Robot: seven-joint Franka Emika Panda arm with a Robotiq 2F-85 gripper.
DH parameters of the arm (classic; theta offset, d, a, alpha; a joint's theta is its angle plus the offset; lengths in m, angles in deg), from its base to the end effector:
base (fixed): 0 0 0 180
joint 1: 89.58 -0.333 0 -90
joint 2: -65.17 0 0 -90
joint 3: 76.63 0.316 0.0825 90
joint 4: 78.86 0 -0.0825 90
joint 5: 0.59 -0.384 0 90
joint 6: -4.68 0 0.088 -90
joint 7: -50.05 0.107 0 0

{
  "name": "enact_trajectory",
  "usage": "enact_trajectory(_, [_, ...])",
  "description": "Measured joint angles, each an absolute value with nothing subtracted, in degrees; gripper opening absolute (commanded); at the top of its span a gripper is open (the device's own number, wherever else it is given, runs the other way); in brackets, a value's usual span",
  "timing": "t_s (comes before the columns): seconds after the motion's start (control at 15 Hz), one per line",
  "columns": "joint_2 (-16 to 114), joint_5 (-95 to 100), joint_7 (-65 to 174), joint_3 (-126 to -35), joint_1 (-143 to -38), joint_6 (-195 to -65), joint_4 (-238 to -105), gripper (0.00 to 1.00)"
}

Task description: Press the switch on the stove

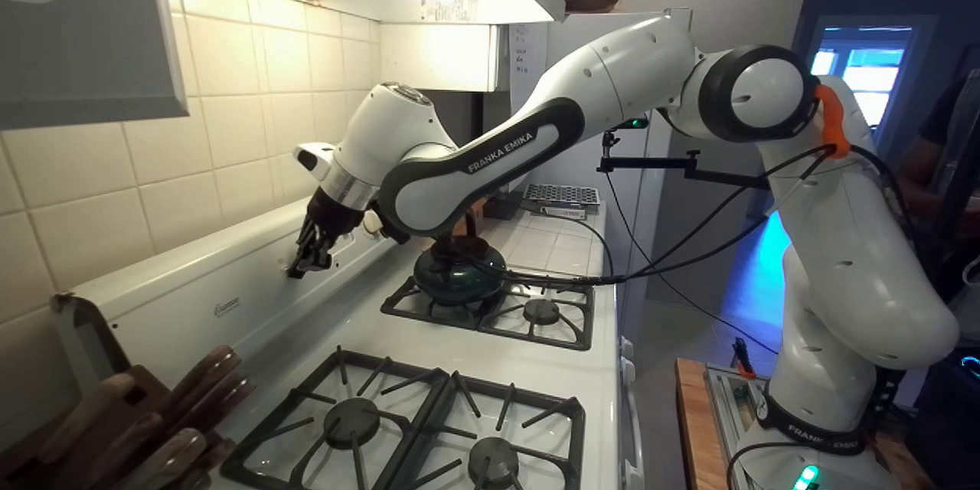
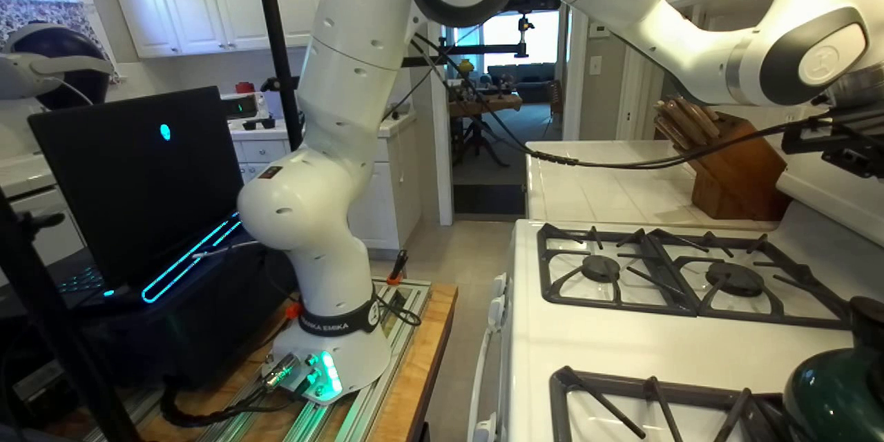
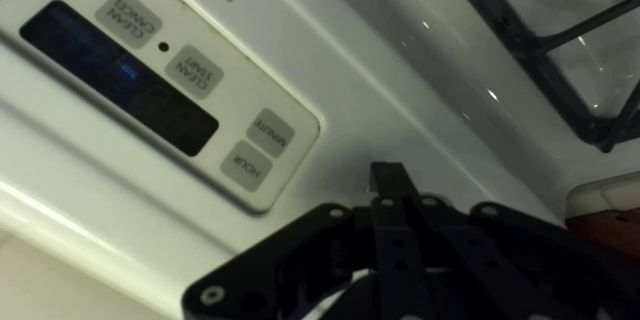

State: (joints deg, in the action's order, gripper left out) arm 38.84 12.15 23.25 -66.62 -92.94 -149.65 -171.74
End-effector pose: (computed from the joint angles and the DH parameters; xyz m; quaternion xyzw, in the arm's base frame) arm 0.7054 0.1541 0.4313 0.8709 0.3828 0.2982 0.0778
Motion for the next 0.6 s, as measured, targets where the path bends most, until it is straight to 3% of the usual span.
enact_trajectory(0.6, [38.8,12.3,23.2,-67.3,-93.7,-149.7,-171.5,0.00])
